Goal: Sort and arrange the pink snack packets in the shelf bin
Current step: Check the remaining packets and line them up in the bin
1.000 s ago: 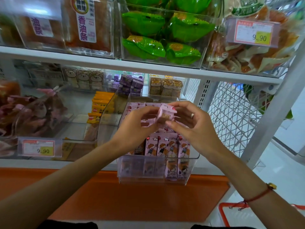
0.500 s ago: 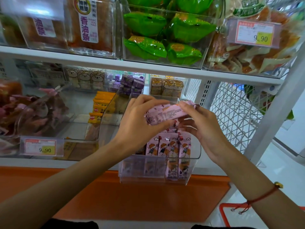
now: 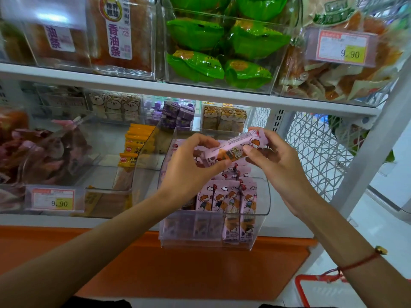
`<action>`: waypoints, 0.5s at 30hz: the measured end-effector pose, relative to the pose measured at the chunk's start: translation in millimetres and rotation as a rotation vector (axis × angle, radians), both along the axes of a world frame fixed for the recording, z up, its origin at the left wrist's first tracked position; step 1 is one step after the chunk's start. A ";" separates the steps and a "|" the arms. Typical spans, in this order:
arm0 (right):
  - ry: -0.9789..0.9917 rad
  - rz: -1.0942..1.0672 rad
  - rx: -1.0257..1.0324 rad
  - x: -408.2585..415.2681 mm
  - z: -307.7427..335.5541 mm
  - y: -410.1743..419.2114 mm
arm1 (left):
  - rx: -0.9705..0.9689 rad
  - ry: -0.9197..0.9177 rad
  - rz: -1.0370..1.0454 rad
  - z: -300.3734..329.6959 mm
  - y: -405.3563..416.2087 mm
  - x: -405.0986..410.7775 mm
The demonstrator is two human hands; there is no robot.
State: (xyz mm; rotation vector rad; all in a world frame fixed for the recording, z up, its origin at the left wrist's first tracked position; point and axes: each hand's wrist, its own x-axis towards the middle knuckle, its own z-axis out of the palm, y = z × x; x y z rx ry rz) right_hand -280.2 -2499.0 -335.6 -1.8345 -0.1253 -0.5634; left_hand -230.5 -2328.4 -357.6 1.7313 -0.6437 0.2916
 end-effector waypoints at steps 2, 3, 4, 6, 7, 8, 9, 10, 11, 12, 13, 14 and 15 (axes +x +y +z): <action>-0.017 -0.027 -0.013 0.2 1.0 -3.7 | -0.020 0.012 -0.025 -1.8 -4.5 1.9; -0.028 -0.056 0.007 0.2 1.4 -6.0 | -0.028 0.038 -0.049 -2.3 -6.8 4.4; -0.042 -0.107 0.041 0.8 1.3 -8.5 | -0.021 0.067 -0.057 -2.9 -9.2 7.8; -0.078 -0.252 0.124 2.5 -0.9 -13.0 | 0.094 0.092 -0.009 -5.0 -13.4 15.8; -0.093 -0.320 0.158 3.0 -2.6 -14.5 | 0.196 0.078 0.024 -7.0 -15.1 19.9; -0.104 -0.368 0.183 3.2 -4.2 -15.3 | 0.312 0.043 0.049 -9.2 -17.3 23.5; -0.110 -0.395 0.200 3.2 -5.5 -15.3 | 0.428 -0.003 0.059 -11.2 -19.7 25.9; -0.116 -0.404 0.206 3.1 -6.5 -14.8 | 0.530 -0.048 0.056 -13.4 -22.4 27.3; -0.124 -0.403 0.203 3.1 -7.1 -13.9 | 0.620 -0.092 0.048 -15.4 -25.2 27.7; -0.138 -0.397 0.190 3.4 -7.2 -13.7 | 0.709 -0.143 0.044 -17.2 -27.3 27.7; -0.153 -0.389 0.170 3.9 -7.1 -14.0 | 0.802 -0.202 0.044 -18.6 -28.7 27.8; -0.165 -0.382 0.138 4.8 -6.8 -14.7 | 0.890 -0.257 0.047 -19.9 -29.3 27.9; -0.168 -0.373 0.094 5.8 -6.9 -15.5 | 0.957 -0.305 0.048 -20.9 -29.0 28.0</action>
